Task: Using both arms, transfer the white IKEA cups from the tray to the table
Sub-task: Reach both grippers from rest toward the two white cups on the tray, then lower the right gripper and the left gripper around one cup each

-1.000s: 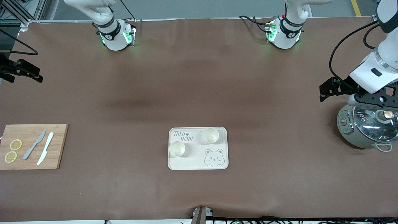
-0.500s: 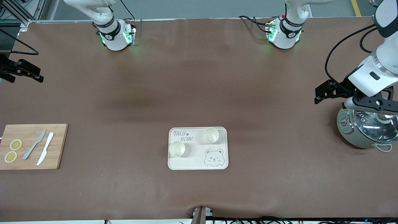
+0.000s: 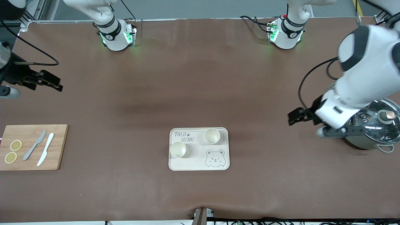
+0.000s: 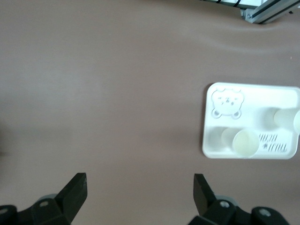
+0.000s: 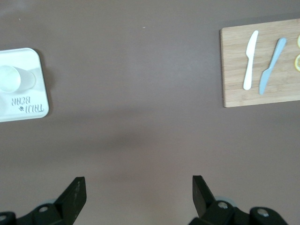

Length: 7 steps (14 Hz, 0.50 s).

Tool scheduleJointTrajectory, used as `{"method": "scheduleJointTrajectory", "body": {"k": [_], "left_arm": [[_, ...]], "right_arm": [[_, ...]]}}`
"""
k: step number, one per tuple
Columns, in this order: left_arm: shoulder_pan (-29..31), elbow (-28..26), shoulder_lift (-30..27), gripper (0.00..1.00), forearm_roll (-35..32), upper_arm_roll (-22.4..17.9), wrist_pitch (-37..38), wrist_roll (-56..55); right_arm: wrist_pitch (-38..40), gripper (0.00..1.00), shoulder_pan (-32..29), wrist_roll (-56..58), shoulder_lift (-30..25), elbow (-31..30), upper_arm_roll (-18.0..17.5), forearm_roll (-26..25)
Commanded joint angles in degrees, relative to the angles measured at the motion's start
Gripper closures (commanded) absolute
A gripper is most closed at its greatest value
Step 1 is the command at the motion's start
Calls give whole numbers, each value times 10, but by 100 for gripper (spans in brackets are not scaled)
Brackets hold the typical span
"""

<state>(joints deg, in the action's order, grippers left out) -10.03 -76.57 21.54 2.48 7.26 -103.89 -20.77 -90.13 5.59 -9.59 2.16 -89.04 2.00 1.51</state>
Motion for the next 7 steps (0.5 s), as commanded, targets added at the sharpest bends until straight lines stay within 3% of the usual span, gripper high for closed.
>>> {"method": "scheduleJointTrajectory", "body": {"k": [1,7], "left_arm": [[-46,40,53,0,-26,-8,-35,-82],[-122,39,120,0,-25,-6,-126,-188]], "right_arm": [[-14,0,36,-70,20,10,3,5],[-99,0,100,-181,78,11,3,42]]}}
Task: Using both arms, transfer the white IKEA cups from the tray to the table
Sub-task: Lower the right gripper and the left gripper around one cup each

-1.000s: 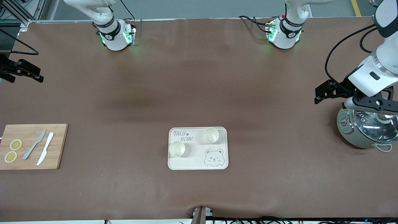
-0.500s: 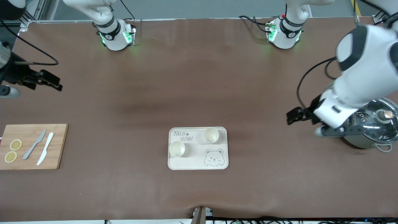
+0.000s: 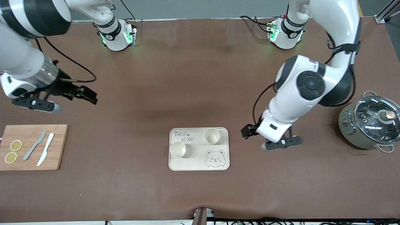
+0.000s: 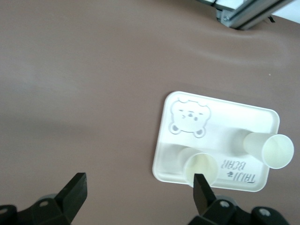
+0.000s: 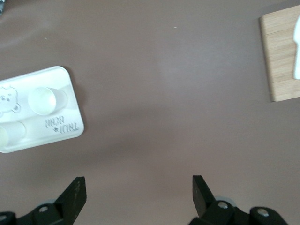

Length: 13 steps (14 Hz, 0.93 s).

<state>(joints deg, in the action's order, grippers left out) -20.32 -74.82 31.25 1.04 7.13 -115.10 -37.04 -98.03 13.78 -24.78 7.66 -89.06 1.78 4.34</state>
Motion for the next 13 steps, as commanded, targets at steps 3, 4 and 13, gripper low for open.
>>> {"method": "scheduleJointTrajectory", "body": {"k": [3,4,13], "left_arm": [[-59,20,63,0,-41,-6,-18,-56],[-73,20,83,0,-60,-6,-26,-76],[-104,7,136,0,-72,-4,-61,-115]], "right_arm": [[-79,0,34,-37,66,12,5,18],[-99,0,43,-37,78,13,5,37],[-152,0,144,-162,260,141,8,45]]}}
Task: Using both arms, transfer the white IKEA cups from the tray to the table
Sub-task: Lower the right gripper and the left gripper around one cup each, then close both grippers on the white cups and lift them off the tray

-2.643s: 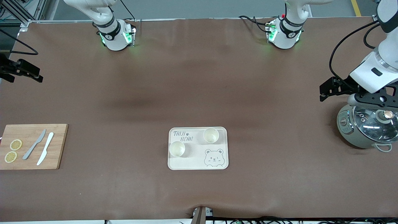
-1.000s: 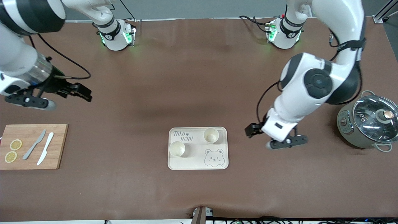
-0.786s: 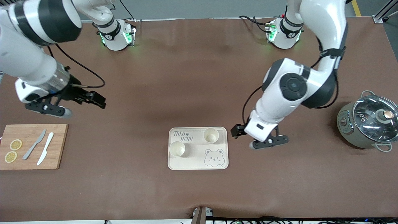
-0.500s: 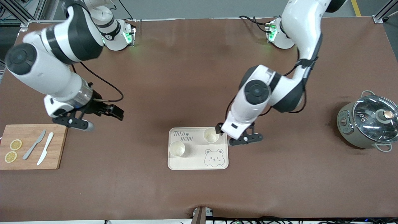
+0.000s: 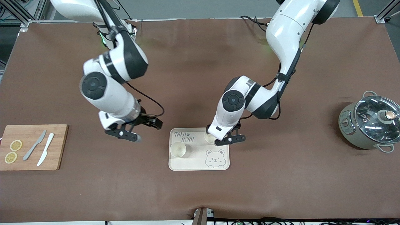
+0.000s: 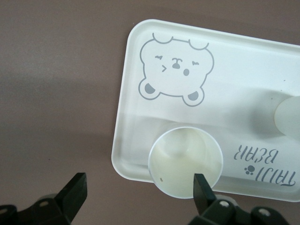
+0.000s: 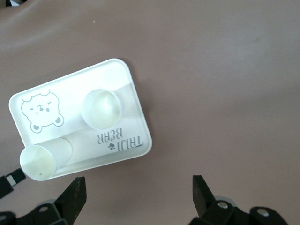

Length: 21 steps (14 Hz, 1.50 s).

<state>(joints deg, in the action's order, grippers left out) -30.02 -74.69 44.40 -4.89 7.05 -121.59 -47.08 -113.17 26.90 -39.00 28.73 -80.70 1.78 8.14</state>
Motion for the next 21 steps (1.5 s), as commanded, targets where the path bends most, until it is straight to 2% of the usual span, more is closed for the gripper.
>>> {"method": "scheduleJointTrajectory", "body": {"k": [1,4,7,11,14,18,19,20,21], "left_arm": [[-8,7,11,0,-13,-4,4,-18],[-14,7,23,0,-13,-4,1,-17],[-14,7,36,0,-13,-4,1,-14],[-13,8,44,0,-18,-4,0,-10],[-13,7,56,0,-47,-4,-38,-12],[-12,8,68,0,-64,-5,-46,-15],[-13,9,72,39,-62,-4,-53,-40],[-12,9,72,99,-65,-4,-53,-63],[-13,8,73,100,-67,-5,-54,-59]], "right_arm": [[-13,0,17,-20,64,63,8,7],[-65,0,30,-18,98,65,9,5],[-81,0,31,-14,115,65,9,-22],[-109,0,24,-14,127,65,9,-24],[-118,0,21,-14,136,65,10,-32],[-135,0,18,-16,159,65,10,-42],[-145,0,17,-16,164,65,10,-42],[-155,0,17,-15,171,65,10,-41],[-158,0,18,-15,178,65,10,-41]]}}
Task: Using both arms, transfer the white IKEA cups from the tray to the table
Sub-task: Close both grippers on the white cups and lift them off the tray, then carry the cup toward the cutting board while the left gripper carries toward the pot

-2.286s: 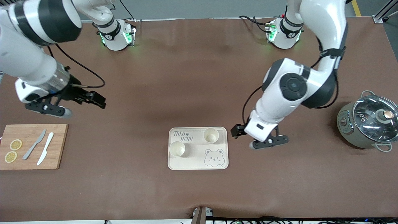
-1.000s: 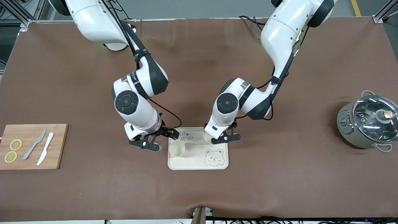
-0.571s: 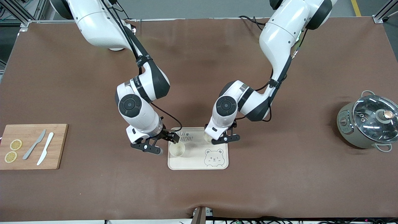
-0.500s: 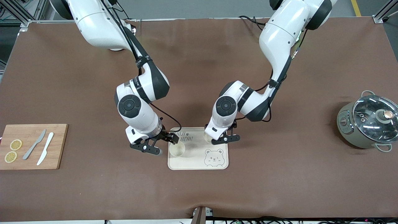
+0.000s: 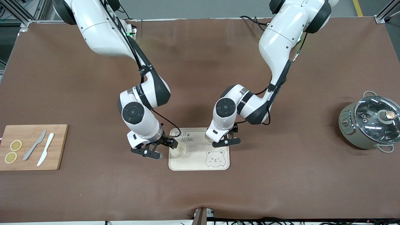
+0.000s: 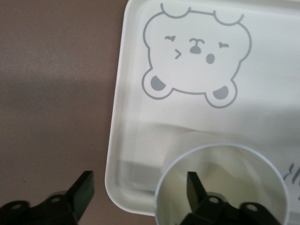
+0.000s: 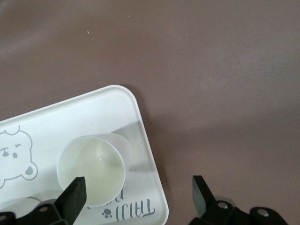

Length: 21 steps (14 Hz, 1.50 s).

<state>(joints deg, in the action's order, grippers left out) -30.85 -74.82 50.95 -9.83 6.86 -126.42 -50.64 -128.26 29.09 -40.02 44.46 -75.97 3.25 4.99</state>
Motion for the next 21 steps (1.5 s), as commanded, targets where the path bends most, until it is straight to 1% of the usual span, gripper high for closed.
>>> {"method": "scheduleJointTrajectory", "body": {"k": [1,3,5,8,11,12,13,14,15,16,17,18,19,20,21], "left_arm": [[-4,9,7,100,-18,-3,-7,-20],[-4,9,7,100,-25,-3,-8,-20],[-5,9,7,100,-53,-3,-7,-30],[-1,8,-9,100,-63,-3,1,-31],[11,4,-53,100,-63,-2,58,-24],[25,3,-73,100,-57,3,80,-21],[38,-5,-93,100,-55,9,93,-19],[54,-28,-118,100,-50,23,94,-12],[83,-57,-148,100,-43,40,94,4],[117,-94,-180,100,-36,68,91,31],[161,-134,-216,100,-33,99,87,58],[214,-174,-248,100,-27,140,82,84],[279,-221,-282,100,-21,190,72,113],[355,-278,-318,100,-20,251,52,147],[444,-330,-348,100,-17,317,36,183]], "right_arm": [[-9,0,-4,-7,25,18,-4,-9],[-21,0,-1,-8,33,18,-5,-9],[-30,0,2,-9,42,18,-5,-9],[-44,0,4,-10,51,18,-5,-9],[-52,0,7,-11,55,18,-5,-9],[-53,0,7,-11,55,18,-5,-9],[-53,0,10,-11,56,18,-5,-9],[-53,0,10,-11,56,18,-5,-9],[-54,0,11,-11,56,18,-5,-9],[-57,0,11,-11,57,18,-5,-9],[-59,0,12,-11,58,18,-5,-9],[-59,0,12,-11,58,18,-5,-9],[-59,0,13,-11,59,18,-5,-8],[-59,8,13,-11,59,19,-6,-8],[-59,17,13,-11,59,21,-6,-8]]}}
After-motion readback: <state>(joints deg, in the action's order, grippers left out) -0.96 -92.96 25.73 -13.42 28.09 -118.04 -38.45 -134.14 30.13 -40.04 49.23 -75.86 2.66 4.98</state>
